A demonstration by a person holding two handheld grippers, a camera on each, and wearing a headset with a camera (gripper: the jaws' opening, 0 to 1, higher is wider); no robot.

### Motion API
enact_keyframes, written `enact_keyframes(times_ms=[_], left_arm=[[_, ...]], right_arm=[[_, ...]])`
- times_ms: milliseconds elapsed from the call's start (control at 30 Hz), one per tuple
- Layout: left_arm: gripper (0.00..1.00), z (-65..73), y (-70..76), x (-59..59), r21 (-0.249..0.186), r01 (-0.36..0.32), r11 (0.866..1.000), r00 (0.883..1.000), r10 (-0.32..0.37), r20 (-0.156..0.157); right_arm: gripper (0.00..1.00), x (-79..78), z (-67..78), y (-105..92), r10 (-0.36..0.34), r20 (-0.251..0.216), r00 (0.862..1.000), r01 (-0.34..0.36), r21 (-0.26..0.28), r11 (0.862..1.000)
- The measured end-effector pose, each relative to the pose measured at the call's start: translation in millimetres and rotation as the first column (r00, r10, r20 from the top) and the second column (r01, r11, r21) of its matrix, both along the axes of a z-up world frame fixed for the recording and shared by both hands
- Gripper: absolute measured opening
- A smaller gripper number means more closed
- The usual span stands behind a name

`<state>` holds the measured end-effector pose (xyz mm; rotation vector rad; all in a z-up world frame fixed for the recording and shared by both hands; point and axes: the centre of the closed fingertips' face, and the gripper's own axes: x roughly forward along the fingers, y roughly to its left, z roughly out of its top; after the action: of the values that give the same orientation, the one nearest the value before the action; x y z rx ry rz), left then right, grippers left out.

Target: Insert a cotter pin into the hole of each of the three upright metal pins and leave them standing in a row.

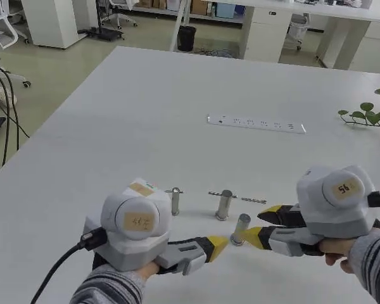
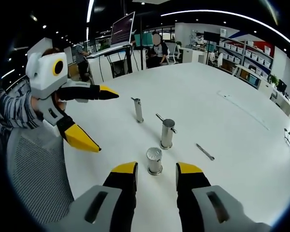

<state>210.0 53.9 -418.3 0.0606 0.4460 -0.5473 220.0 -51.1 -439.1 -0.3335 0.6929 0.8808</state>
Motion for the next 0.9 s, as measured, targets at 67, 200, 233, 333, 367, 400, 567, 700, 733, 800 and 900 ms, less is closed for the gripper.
enact_keyframes(times_ms=[67,200,233,333,367,400,567,700,733,800,900], left_arm=[[0.85,1.3,0.8,1.3,0.0,-0.003,1.0,1.0,0.003,0.01],[0.85,2.8,2.5,1.1,0.003,-0.009,1.0,1.0,0.009,0.015],[0.85,3.0,2.9,1.3,0.002,-0.011,1.0,1.0,0.011,0.015],[0.85,3.3,2.5,1.3,-0.001,-0.009,1.0,1.0,0.009,0.015],[0.85,3.7,2.4,1.3,0.001,-0.008,1.0,1.0,0.008,0.017],[0.85,4.0,2.5,1.3,0.004,-0.008,1.0,1.0,0.008,0.019],[0.84,3.6,2.4,1.4,0.002,-0.008,1.0,1.0,0.008,0.016],[0.83,2.3,1.7,0.4,0.001,-0.005,1.0,1.0,0.005,0.006],[0.83,2.6,0.4,-0.1,0.002,0.001,1.0,1.0,-0.001,0.008],[0.83,2.9,-1.8,-0.6,0.002,0.008,1.0,1.0,-0.008,0.01],[0.83,1.9,-3.4,-1.1,0.005,0.017,1.0,1.0,-0.017,0.008]], right_arm=[[0.27,-0.2,-1.0,-3.2,0.017,-0.007,1.0,-0.017,-0.006,1.0],[0.28,3.4,-1.2,-9.0,0.048,-0.012,0.999,-0.048,-0.032,0.998],[0.28,5.2,-1.2,-10.5,0.052,-0.011,0.999,-0.052,-0.039,0.998],[0.28,11.4,-1.2,-15.7,0.069,-0.009,0.998,-0.07,-0.067,0.995],[0.28,14.5,-0.9,-17.6,0.08,-0.006,0.997,-0.08,-0.08,0.994],[0.28,16.8,-1.2,-19.7,0.083,-0.005,0.997,-0.083,-0.093,0.992],[0.26,33.2,-4.9,-28.0,0.092,-0.013,0.996,-0.093,-0.131,0.987],[0.23,41.5,-7.2,-28.5,0.109,-0.024,0.994,-0.111,-0.151,0.982],[0.22,44.1,-8.8,-28.9,0.114,-0.033,0.993,-0.118,-0.165,0.979],[0.22,48.5,-11.0,-29.2,0.131,-0.034,0.991,-0.135,-0.192,0.972],[0.19,57.5,-14.5,-27.2,0.173,-0.033,0.984,-0.176,-0.228,0.958]])
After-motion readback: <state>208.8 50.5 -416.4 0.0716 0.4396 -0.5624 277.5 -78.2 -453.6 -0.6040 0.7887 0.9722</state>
